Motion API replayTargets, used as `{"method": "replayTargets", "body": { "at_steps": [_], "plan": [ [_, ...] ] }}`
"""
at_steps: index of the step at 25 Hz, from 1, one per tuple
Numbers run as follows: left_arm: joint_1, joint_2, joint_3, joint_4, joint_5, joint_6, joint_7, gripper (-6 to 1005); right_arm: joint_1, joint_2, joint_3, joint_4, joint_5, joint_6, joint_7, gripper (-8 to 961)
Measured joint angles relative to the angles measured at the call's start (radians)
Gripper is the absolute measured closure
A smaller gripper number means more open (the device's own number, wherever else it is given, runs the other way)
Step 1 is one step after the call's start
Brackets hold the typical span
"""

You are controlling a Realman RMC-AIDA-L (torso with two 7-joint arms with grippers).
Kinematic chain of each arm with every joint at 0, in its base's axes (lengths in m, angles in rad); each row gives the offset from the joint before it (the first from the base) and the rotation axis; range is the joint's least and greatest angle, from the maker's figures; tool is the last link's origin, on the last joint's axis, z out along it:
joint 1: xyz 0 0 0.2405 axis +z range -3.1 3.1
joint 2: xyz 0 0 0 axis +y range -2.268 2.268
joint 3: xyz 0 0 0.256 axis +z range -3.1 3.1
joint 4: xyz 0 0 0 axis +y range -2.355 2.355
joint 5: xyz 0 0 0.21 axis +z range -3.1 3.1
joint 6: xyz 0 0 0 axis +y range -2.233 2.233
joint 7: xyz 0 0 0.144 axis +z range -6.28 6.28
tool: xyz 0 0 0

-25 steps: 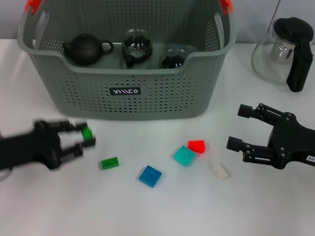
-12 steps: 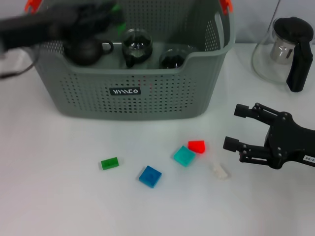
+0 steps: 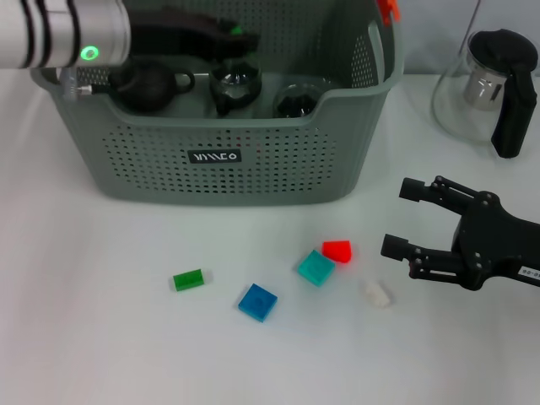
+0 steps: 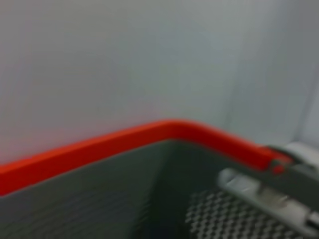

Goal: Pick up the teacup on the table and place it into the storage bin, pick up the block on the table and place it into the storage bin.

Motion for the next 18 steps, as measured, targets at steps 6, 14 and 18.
{"method": "replayTargets", "body": {
  "at_steps": [6, 14, 18],
  "plan": [
    [0.005, -0.033, 0.049, 0.018, 0.077, -0.077, -0.029, 421, -0.003, 0.0, 0.002, 0.001, 0.0, 0.001, 0.0, 7],
    [0.163, -0.061, 0.008, 0.248, -0.105, 0.129, 0.038, 299, -0.006, -0.003, 0.004, 0.001, 0.006, -0.001, 0.0, 6],
    [0.281, -0.068, -0.062, 0.264, -0.225, 0.327, 0.222, 235, -0.008, -0.002, 0.003, 0.0, 0.006, 0.001, 0.0, 6]
  ]
}}
